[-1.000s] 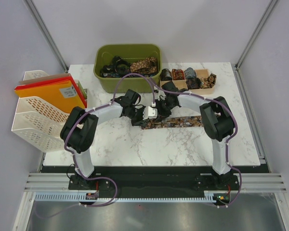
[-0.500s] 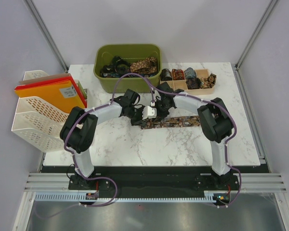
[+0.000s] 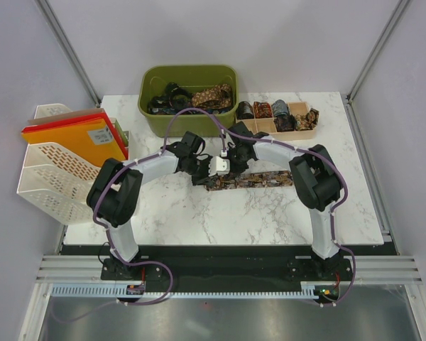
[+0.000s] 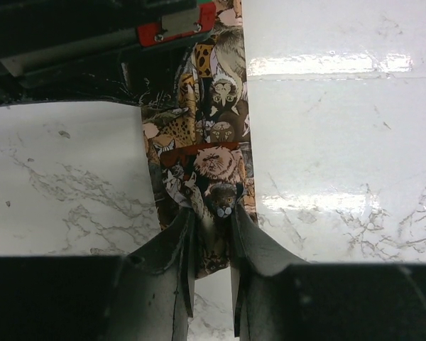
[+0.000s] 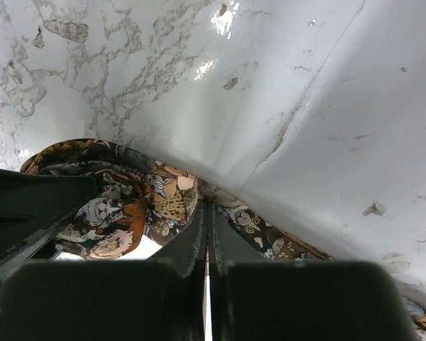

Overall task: Roll the ties
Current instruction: Roll the tie at the center of the board.

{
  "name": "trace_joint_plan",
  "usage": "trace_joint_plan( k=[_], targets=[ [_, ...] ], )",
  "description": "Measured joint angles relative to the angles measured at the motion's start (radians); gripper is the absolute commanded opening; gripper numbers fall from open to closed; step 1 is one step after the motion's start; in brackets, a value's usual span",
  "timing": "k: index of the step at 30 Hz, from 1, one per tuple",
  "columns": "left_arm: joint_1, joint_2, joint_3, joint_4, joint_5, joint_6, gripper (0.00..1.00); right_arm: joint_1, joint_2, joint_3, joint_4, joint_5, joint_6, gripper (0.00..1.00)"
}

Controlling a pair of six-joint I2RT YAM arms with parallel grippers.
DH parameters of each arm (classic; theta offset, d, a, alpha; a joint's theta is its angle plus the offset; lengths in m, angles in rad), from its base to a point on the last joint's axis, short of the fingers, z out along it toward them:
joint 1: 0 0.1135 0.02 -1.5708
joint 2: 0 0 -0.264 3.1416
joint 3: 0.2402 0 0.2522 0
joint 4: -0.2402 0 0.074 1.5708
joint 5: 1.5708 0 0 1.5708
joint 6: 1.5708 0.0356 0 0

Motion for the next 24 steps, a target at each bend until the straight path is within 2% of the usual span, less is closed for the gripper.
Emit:
trace_joint_plan(
  k=[2,4,5,7,8,13,15,20,24],
  targets=[
    [0.001,-0.006,-0.003,-0.001,0.0,0.0,0.03,0.001,-0.002,0.0,0.002,-0.014,-0.001,0.01],
    [0.002,-0.008,-0.004,0.0,0.0,0.0,0.03,0.003,-0.002,0.0,0.0,-0.032,-0.005,0.07],
    [0.002,-0.009,-0.004,0.0,0.0,0.0,0.03,0.004,-0.002,0.0,0.0,-0.041,-0.009,0.14],
    [0.003,-0.01,-0.004,0.0,0.0,0.0,0.03,0.004,-0.003,0.0,-0.002,-0.053,-0.019,0.21],
    [0.003,-0.01,-0.004,0.0,0.0,0.0,0.03,0.004,-0.003,0.0,-0.003,-0.058,-0.021,0.32],
    [0.003,-0.011,-0.011,0.0,0.0,0.0,0.02,-0.009,-0.006,0.019,-0.018,-0.107,-0.035,0.53],
    [0.003,-0.011,-0.013,0.0,0.0,0.0,0.02,-0.014,-0.006,0.035,-0.018,-0.132,-0.049,0.53],
    [0.003,-0.012,-0.014,0.0,0.0,0.0,0.02,-0.024,-0.011,0.04,-0.013,-0.179,-0.093,0.4],
    [0.003,-0.012,-0.014,0.0,0.0,0.0,0.02,-0.029,-0.01,0.038,-0.006,-0.225,-0.082,0.43]
  ],
)
